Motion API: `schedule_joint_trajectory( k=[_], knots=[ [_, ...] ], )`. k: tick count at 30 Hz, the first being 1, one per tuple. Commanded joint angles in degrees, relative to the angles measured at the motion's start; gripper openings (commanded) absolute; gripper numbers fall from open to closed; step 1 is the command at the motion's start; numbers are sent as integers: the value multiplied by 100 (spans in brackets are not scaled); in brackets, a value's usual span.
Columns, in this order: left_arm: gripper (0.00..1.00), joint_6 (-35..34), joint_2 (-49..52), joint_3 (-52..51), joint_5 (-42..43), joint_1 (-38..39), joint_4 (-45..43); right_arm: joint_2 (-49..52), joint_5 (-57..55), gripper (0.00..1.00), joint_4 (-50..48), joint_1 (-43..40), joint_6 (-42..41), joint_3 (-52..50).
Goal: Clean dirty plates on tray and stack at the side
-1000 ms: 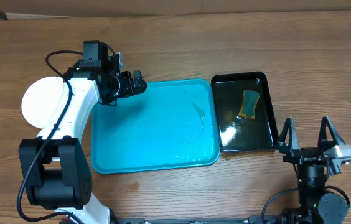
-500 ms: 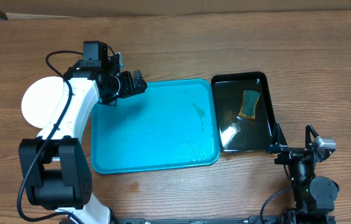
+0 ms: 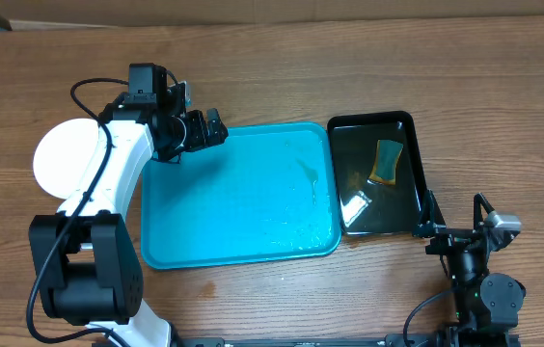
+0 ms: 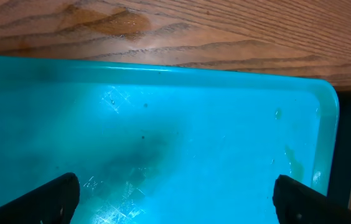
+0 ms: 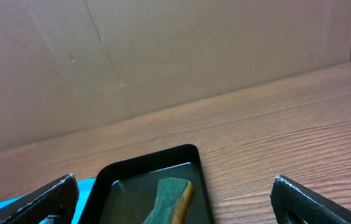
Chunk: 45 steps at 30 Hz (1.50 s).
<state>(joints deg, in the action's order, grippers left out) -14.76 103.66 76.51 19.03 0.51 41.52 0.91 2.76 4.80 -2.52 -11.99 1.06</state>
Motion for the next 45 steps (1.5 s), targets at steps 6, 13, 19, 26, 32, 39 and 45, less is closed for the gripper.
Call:
schedule_joint_trajectory(
  k=[6, 13, 19, 26, 32, 39, 45],
  knots=[
    [100, 105, 48, 15, -15, 4, -20, -46, -11, 100, -15, 22, -2, -59],
    [100, 105, -11, 13, -17, 7, -17, -46, -11, 100, -15, 22, -2, -59],
    [100, 107, -918, 13, -15, 31, 28, -46, -11, 100, -15, 22, -2, -59],
    [100, 87, -2863, 13, -1703, 24, -15, -46, -13, 100, -15, 22, 0, -59],
    [100, 107, -4513, -11, -2455, 24, 125, -46, -11, 100, -15, 22, 0, -59],
    [100, 107, -6347, -813, -2297, 24, 232, -46, -11, 100, -15, 22, -2, -59],
    [100, 103, -8048, -2293, -2238, 24, 170, -46, -11, 100, -15, 22, -2, -59]
  ],
)
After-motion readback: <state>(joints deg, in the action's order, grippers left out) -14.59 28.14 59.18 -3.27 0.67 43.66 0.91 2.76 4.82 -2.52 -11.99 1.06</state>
